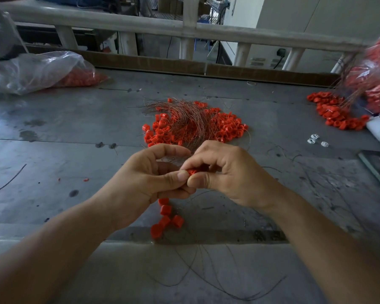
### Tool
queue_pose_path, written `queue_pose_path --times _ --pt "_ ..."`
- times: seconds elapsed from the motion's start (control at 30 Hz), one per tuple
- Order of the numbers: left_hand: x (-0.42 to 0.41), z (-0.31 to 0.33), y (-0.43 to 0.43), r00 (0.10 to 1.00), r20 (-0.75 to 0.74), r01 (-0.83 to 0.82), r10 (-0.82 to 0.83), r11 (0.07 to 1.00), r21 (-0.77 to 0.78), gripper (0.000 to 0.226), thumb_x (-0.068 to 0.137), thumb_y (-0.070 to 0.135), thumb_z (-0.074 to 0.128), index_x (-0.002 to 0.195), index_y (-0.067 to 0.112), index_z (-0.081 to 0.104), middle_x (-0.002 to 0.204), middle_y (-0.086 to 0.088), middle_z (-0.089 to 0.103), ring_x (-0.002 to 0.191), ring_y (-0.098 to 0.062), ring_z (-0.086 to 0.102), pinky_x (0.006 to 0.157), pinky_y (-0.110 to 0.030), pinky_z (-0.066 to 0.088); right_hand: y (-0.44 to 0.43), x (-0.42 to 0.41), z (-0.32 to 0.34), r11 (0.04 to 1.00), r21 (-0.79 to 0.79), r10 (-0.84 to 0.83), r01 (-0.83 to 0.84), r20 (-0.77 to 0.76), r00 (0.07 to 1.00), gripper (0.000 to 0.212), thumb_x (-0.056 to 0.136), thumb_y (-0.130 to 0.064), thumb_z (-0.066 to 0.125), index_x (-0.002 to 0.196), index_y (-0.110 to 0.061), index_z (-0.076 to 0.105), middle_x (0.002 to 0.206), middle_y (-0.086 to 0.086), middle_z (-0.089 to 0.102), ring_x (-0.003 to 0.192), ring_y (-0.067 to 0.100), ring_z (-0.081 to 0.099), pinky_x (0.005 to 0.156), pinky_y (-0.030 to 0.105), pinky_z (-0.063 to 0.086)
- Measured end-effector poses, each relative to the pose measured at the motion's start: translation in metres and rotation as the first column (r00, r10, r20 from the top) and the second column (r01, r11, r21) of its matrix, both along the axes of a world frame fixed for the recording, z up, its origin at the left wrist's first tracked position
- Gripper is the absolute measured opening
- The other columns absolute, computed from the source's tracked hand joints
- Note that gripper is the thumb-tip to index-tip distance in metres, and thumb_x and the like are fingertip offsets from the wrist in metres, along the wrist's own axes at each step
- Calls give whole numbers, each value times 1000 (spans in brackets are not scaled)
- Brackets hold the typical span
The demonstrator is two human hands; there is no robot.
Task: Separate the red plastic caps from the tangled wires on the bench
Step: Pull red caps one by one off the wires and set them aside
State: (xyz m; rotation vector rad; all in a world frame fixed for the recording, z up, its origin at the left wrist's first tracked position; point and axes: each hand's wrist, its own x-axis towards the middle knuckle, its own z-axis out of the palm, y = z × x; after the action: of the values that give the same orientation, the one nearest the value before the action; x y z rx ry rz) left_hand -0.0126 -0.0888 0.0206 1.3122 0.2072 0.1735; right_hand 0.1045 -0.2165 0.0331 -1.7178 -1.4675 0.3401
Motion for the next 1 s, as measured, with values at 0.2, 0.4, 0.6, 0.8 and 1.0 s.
queue_pose_path --times 0.2,0.4,0.6,0.8,1.0 --pt "0 3 -3 995 97 -13 2 994 109 63 57 36 79 113 17 56 78 -16 70 69 -24 70 60 -22 54 2 -3 -1 997 24 -77 75 96 992 14 82 -20 64 88 -8 66 78 -16 49 74 -5 48 68 7 39" --pt "-3 1 -8 983 182 -63 33 985 161 66 58 30 75 119 22 50 70 -14 69 61 -19 68 56 -23 54 2 -14 -2 995 57 -88 80 148 985 6 81 -10 62 83 -4 63 77 -13 47 72 1 48 65 14 42" --pt "-5 3 -7 985 173 -28 8 994 110 73 52 40 83 118 26 55 77 -20 69 67 -25 69 58 -24 54 2 -14 0 993 67 -104 97 106 989 4 81 -10 66 82 -6 64 76 -12 49 71 1 49 64 13 42" --pt "2 6 -3 994 97 -57 56 998 7 56 56 30 78 108 12 62 72 -11 70 62 -20 68 53 -23 54 -1 -5 5 997 -22 -73 70 -230 970 29 63 -31 72 89 -33 59 85 -10 57 77 -2 55 73 14 48" --pt "2 7 11 971 223 -28 81 973 -230 53 48 26 88 97 12 72 75 -11 70 68 -18 70 58 -20 55 -3 -3 7 989 -135 -28 -61 -574 818 31 70 -22 64 100 -19 59 71 -3 68 64 11 65 59 20 53"
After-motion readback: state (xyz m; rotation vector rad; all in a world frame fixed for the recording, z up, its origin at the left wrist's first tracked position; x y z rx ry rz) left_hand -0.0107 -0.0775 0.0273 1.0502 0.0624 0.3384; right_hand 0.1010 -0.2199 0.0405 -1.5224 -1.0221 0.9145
